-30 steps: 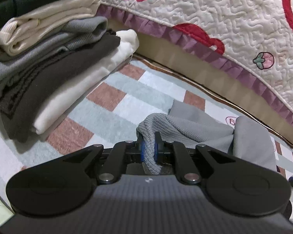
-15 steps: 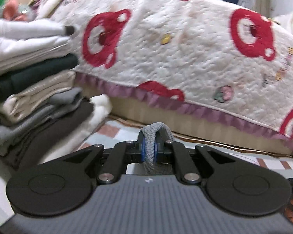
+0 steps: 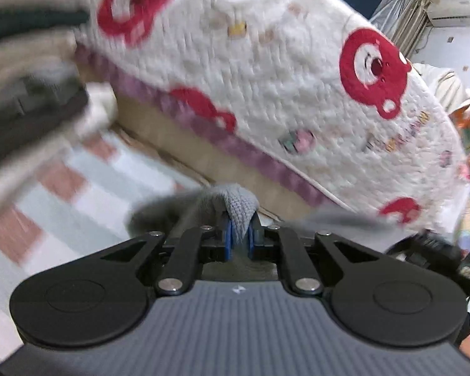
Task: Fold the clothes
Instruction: 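Lift the grey garment high with both grippers and shake it out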
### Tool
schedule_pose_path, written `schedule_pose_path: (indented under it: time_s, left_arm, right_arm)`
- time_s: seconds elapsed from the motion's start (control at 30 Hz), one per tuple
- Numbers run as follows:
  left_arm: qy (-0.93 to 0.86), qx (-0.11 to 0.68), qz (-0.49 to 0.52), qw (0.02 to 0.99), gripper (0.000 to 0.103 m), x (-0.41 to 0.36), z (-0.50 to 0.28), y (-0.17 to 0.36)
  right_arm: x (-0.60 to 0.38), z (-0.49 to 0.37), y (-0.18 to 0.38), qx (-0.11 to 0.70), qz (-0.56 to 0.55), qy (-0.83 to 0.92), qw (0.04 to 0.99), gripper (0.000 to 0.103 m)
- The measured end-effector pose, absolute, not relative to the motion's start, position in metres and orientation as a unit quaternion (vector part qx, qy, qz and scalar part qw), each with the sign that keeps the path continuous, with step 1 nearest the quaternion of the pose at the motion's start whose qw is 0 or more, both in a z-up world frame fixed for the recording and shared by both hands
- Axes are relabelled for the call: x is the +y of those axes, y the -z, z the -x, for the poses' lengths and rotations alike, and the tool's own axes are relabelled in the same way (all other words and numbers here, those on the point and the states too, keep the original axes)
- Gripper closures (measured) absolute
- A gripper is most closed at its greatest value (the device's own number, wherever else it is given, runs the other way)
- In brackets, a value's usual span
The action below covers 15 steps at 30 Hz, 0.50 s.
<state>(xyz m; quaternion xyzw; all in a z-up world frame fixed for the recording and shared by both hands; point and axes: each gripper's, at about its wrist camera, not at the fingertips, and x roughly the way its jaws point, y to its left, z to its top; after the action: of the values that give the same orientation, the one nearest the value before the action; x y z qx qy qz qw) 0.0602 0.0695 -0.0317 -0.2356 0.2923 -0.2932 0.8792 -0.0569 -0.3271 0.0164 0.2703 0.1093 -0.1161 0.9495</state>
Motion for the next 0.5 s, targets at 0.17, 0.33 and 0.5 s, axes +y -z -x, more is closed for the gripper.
schedule_pose_path:
  time_s: [0.17, 0.33, 0.5]
  left_arm:
    - [0.324, 0.392, 0.319, 0.8, 0.092, 0.062, -0.076, 0.066]
    - [0.314, 0.452, 0.351, 0.758, 0.092, 0.054, -0.085, 0.099]
    - [0.268, 0.449, 0.301, 0.798, 0.082, 0.043, -0.09, 0.107]
  right_arm:
    - [-0.305, 0.11, -0.04, 0.12, -0.136, 0.181, 0.966, 0.098]
    - [-0.316, 0.135, 0.007, 0.197, -0.172, 0.212, 0.942, 0.098]
    - [-0.323, 0.144, 0.045, 0.244, -0.209, 0.226, 0.92, 0.098]
